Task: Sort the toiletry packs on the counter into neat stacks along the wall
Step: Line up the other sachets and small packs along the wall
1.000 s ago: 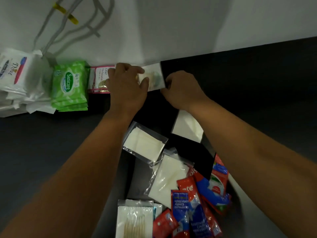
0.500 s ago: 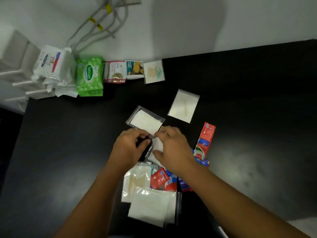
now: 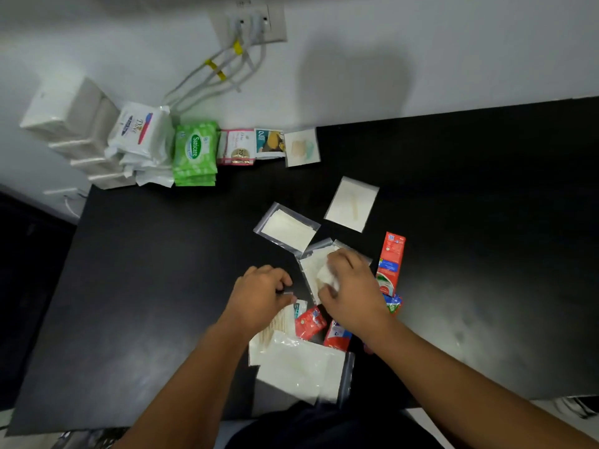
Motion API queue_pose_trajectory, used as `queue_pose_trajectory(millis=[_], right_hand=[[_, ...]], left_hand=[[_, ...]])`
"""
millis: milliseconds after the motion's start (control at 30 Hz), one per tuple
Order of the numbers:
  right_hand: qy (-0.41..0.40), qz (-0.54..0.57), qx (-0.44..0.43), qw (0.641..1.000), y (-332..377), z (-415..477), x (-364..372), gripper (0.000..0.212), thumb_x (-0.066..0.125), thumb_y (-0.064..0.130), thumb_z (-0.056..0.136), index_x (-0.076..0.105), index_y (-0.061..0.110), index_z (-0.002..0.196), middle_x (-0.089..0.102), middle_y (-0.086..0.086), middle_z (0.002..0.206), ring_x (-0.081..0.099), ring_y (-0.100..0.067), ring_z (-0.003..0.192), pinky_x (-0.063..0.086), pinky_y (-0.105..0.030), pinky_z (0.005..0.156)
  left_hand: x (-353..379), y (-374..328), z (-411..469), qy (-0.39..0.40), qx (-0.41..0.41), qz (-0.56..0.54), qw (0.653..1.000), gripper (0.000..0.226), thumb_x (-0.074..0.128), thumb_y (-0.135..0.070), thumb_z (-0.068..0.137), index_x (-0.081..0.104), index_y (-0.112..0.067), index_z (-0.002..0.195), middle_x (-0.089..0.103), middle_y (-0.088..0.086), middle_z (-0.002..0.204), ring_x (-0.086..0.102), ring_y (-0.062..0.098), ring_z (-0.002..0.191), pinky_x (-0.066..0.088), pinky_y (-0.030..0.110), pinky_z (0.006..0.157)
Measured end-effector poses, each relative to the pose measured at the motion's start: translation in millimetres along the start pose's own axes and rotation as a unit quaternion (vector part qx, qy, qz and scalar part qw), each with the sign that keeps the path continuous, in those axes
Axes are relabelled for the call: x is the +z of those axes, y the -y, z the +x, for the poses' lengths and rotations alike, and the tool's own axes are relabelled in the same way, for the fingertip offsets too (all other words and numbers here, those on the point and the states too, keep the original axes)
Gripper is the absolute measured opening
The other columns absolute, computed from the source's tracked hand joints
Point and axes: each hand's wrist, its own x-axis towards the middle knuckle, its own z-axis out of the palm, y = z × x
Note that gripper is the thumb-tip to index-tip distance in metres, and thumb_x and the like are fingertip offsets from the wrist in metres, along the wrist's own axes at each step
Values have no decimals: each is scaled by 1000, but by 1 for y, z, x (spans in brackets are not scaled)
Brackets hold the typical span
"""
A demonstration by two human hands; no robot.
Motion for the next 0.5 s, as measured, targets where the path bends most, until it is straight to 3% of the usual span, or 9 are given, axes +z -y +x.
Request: queue_pose_trajectory(millis=[133,300,400,500], right_hand=[[-46,73,55,995,-14,-5,-3,59,65,19,88,40,22,141,44,3,142,45,-13,127,48,-30,100],[-41,30,60,997,-21,-3,-5,62,64,17,89,38,30,144,35,3,149,34,-15,137,48,-35,104],[13,-79,49,996,-19,-1,-8,50,62,30,88,49,31,136,30,-2,153,26,-23,142,36,-40,114],[6,-144,37,989,-14,2,-9,46,58,52,84,60,27,121,36,-6,149,30,-26,138,31,-43,113]], left_hand=[[-10,2,1,71,5,19,997,48,77,-56,74,59,-37,114,48,-14,111,46,9,107,47,34,93],[-21,14,-3,110,2,1,994,55,87,-38,70,58,-36,117,49,-15,109,49,8,106,49,28,89],[-28,22,-7,99,-17,-36,994,52,87,-31,73,59,-36,116,52,-16,104,55,7,100,51,23,84],[-34,28,-8,93,-42,-72,992,45,83,-23,78,60,-36,115,58,-14,102,62,9,97,57,25,81]])
